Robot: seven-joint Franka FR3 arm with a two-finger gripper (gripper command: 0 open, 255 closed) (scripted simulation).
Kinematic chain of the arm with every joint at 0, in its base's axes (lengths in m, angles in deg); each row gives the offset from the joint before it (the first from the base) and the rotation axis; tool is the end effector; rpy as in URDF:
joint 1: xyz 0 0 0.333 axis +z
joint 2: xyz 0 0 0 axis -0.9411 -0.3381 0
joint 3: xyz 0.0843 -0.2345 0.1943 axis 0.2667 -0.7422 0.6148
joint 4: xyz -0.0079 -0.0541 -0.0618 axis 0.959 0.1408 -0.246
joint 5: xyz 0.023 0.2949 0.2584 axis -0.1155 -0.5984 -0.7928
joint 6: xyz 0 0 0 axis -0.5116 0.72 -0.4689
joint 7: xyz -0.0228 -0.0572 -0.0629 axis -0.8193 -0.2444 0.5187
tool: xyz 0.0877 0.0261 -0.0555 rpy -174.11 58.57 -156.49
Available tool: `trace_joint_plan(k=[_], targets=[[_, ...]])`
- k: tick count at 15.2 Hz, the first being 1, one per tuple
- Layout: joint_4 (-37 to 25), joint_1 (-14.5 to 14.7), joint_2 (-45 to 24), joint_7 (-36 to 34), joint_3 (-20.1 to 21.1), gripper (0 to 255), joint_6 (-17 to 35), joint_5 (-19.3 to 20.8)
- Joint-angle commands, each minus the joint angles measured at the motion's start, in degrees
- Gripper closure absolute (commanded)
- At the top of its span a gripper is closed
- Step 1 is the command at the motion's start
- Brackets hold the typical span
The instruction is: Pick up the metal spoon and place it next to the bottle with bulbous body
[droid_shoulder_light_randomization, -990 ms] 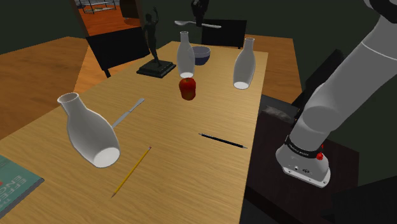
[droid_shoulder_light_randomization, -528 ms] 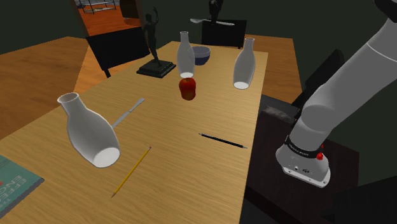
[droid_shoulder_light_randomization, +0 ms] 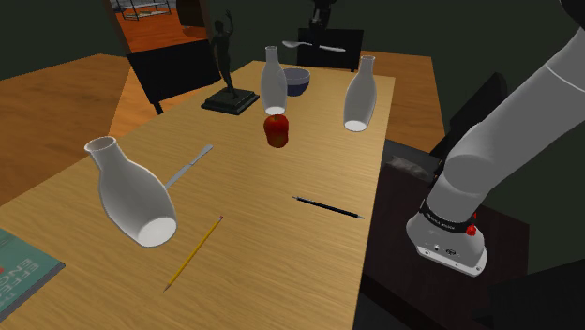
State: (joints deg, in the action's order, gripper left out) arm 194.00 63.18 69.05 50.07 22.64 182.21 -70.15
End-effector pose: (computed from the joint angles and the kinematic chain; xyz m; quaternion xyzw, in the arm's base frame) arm 0.4784 -0.0220 0.6446 0.9821 0.1573 0.0821 0.0635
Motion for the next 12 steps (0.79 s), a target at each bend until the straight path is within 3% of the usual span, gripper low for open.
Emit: trace_joint_plan(k=[1,12], targets=[[1.82,-0.01,0.32,-0.03,-0.05,255,1.53,0.0],[11.19,0.03,1.22,-0.65,-0.06,255,9.97,0.13]])
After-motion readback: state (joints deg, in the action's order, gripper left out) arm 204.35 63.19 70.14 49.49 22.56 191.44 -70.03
